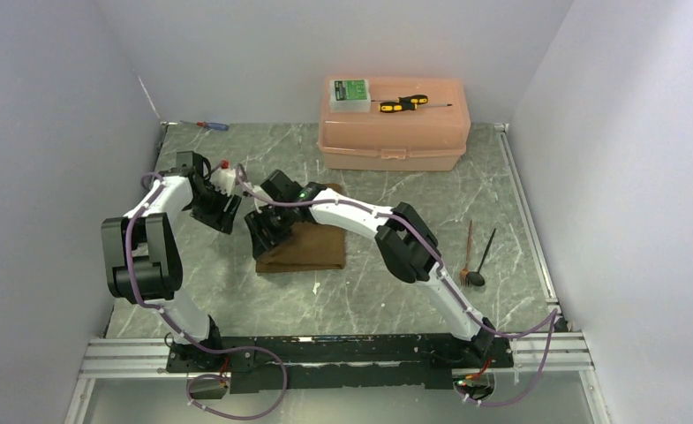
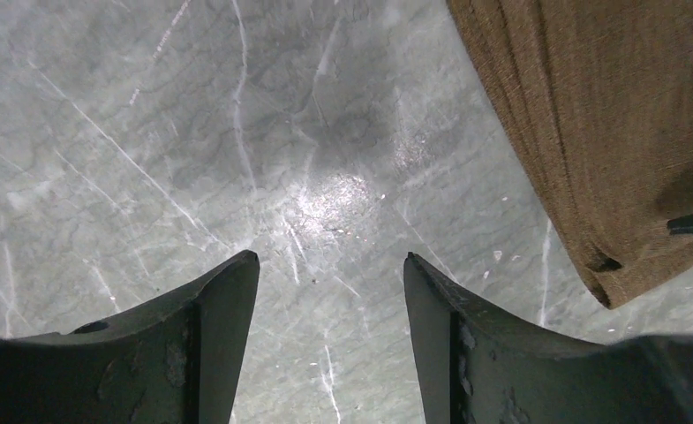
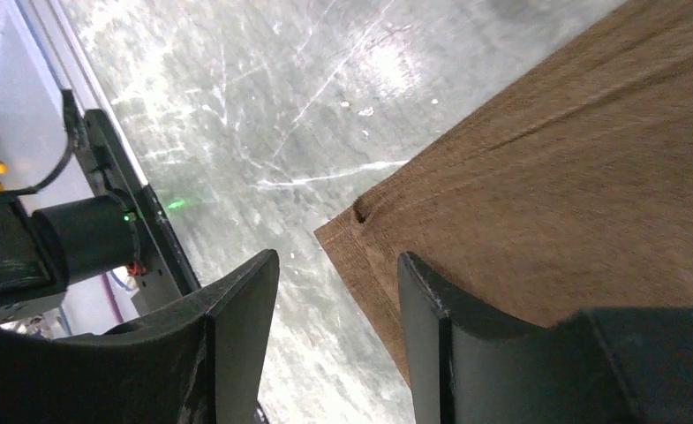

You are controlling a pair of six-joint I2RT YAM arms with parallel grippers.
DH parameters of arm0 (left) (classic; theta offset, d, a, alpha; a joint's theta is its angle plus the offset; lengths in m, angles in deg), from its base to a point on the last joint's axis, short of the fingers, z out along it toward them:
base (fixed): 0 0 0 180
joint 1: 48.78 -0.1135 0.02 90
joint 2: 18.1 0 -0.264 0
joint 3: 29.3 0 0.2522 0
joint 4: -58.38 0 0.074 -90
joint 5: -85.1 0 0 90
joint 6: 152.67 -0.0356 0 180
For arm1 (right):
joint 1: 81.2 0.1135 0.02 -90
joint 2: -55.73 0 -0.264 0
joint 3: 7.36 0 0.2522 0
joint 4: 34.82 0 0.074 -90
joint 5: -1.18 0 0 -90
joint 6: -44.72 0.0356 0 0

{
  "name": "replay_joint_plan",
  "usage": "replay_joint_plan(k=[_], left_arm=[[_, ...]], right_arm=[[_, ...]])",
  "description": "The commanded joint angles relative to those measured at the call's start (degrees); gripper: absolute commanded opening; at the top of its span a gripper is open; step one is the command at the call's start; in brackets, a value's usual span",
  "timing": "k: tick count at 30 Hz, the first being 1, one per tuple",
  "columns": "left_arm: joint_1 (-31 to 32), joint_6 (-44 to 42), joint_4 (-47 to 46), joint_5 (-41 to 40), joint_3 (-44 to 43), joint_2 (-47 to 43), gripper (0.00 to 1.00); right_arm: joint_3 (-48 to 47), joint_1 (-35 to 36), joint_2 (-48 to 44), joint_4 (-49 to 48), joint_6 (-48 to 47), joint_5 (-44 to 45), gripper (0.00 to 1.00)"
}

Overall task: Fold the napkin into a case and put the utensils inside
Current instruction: Fold the rectangle-folded napkin at the center of the board, then rotate the square-folded napkin at the center of the board.

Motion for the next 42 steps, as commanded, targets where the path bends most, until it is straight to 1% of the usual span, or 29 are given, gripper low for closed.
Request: replay_joint_plan(k=[1, 2, 4, 6, 7, 9, 10, 12, 14, 20, 26, 30, 34, 37, 42], left_arm=[[-0.12, 2.35, 3.19, 4.70, -5.13, -0.80, 0.67], [0.16, 2.84, 3.74, 5.75, -5.73, -1.04, 0.67], [1.79, 3.54, 5.15, 7.37, -6.73, -1.45, 0.68], [5.02, 3.65, 5.58, 6.91, -6.14, -2.20, 0.69], [7.13, 3.89, 4.59, 5.90, -5.38, -2.62, 0.69], [10.33, 4.85, 2.99, 4.59, -4.18, -2.62, 0.69], [11.35, 5.53, 2.68, 4.31, -4.06, -2.09, 0.69], [13.27, 6.93, 2.58, 3.34, -4.74, 0.01, 0.68], [15.18, 7.91, 2.14, 1.80, -5.14, 2.51, 0.67], [19.02, 5.62, -1.29, -4.54, -0.88, 3.37, 0.66], [22.00, 2.08, -4.82, -10.09, 5.38, 1.36, 0.65], [24.25, -0.68, -8.67, -15.34, 10.19, 1.08, 0.64], [24.43, -3.52, -12.17, -19.48, 12.78, 1.39, 0.63], [24.43, -5.34, -13.73, -20.59, 13.37, 1.27, 0.62], [24.64, -6.81, -13.18, -19.86, 8.93, 2.65, 0.62]], right_arm=[[0.01, -6.26, -10.20, -5.25, 2.48, -0.98, 0.55], [2.54, -8.31, -12.66, -7.63, 3.48, -0.27, 0.54], [6.64, -12.43, -15.65, -10.61, 4.99, 3.19, 0.46], [8.15, -15.78, -15.60, -10.50, 5.59, 6.60, 0.29], [8.19, -16.78, -15.05, -9.83, 5.14, 9.82, 0.20], [8.77, -18.06, -13.86, -9.10, 3.48, 16.08, 0.07], [9.14, -18.27, -13.12, -9.23, 2.60, 18.93, 0.03], [9.52, -18.40, -11.84, -9.88, 0.85, 23.71, 0.01], [9.37, -18.47, -10.49, -10.94, -0.29, 26.68, 0.00], [10.82, -18.46, -8.34, -13.57, -2.48, 31.69, 0.00], [18.55, -17.35, -9.14, -18.20, -2.68, 34.37, 0.00], [22.84, -14.97, -9.36, -19.85, -3.24, 38.84, 0.00], [31.10, -14.24, -13.01, -23.56, -0.07, 42.53, 0.00], [38.72, -14.20, -17.68, -26.56, 2.39, 45.66, 0.00], [50.86, -14.25, -26.06, -27.62, 8.13, 50.31, 0.00]])
